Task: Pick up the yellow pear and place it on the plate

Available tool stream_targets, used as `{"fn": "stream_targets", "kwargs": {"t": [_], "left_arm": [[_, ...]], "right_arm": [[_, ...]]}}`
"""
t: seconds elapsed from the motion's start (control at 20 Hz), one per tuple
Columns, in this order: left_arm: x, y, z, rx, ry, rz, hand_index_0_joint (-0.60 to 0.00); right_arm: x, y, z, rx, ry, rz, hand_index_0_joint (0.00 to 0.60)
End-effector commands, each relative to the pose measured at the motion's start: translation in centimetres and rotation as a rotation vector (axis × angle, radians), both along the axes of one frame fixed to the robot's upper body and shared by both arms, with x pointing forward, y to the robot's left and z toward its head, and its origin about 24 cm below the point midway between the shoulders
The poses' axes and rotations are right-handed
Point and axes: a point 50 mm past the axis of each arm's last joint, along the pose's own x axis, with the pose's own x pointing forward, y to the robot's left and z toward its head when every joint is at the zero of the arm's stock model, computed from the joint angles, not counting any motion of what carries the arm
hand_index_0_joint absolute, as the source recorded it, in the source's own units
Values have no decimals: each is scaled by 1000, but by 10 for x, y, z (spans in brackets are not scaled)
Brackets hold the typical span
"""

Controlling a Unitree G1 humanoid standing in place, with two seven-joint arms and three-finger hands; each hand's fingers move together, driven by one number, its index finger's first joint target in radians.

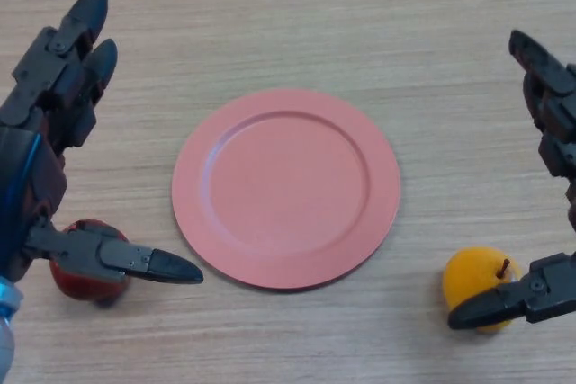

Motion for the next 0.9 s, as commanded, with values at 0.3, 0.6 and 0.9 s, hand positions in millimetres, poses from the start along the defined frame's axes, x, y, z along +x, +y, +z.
{"fn": "stream_targets", "kwargs": {"t": [0.3,0.6,0.9], "left_arm": [[-6,-4,20,21,-220,0,0],[-11,-5,13,12,-192,8,0],[-14,-2,14,-19,-190,21,0]], "right_arm": [[3,-37,-18,-90,-199,-41,0],[18,-57,-63,-77,-152,-121,0],[29,-58,-101,-71,-86,-173,0]]}}
